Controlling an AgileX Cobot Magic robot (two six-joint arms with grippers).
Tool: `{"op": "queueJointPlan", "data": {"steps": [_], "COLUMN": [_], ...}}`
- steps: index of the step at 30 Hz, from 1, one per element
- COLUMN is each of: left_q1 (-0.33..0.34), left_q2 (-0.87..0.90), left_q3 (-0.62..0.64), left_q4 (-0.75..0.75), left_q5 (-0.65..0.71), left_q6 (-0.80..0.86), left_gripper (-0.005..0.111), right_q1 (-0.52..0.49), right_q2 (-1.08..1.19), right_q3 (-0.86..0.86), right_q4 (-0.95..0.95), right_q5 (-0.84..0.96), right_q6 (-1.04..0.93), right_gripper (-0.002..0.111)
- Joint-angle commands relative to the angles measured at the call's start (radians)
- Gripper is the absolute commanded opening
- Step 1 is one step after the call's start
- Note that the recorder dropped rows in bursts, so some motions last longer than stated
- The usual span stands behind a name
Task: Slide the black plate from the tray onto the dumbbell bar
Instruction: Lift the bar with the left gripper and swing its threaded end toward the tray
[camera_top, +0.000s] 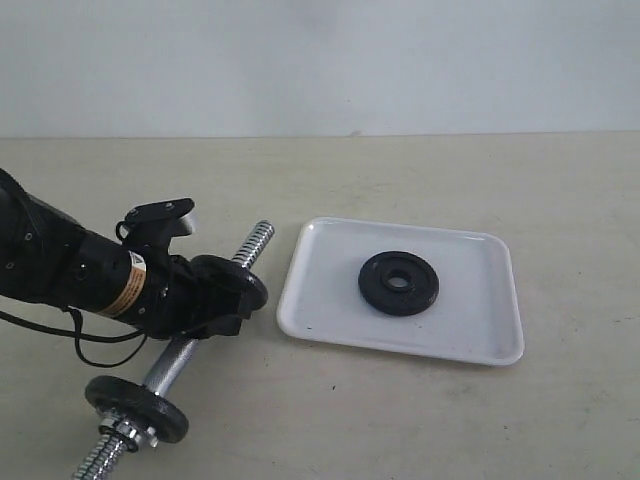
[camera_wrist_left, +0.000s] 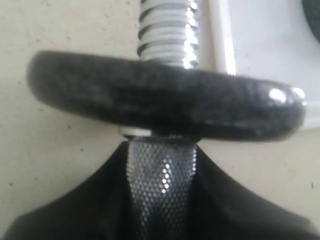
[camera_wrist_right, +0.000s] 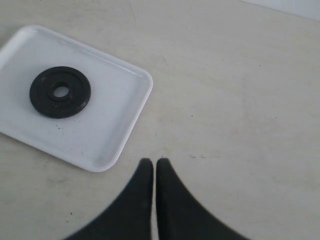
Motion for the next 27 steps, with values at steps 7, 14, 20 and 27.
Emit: {"op": "queueJointPlan", "data": {"steps": [7, 14, 20, 27], "left_q1": [-0.005, -0.005, -0.005, -0.005], "left_q2": [0.011, -0.009, -0.120, -0.256], "left_q3": [0.116, 0.120, 0.120, 0.120], "left_q4": [0.012, 0.012, 0.012, 0.012], "left_q5": [0.025, -0.030, -0.041, -0.056], "left_q6": [0.105, 0.074, 0.046, 0.121], "left_gripper": [0.025, 0.025, 0.025, 0.056], "right_q1": [0.001, 0.001, 0.001, 0.001], "right_q2": [-0.008, -0.008, 0.001, 0.068], "right_q3": [-0.003, -0.003, -0.003, 0.020], "right_q4": [0.004, 0.004, 0.004, 0.012], "right_q5": [-0.014, -0.032, -0.041, -0.056], "right_q6": [-0.011, -0.011, -0.029, -0.027], "right_gripper": [0.000, 0.000, 0.006, 0.044]}}
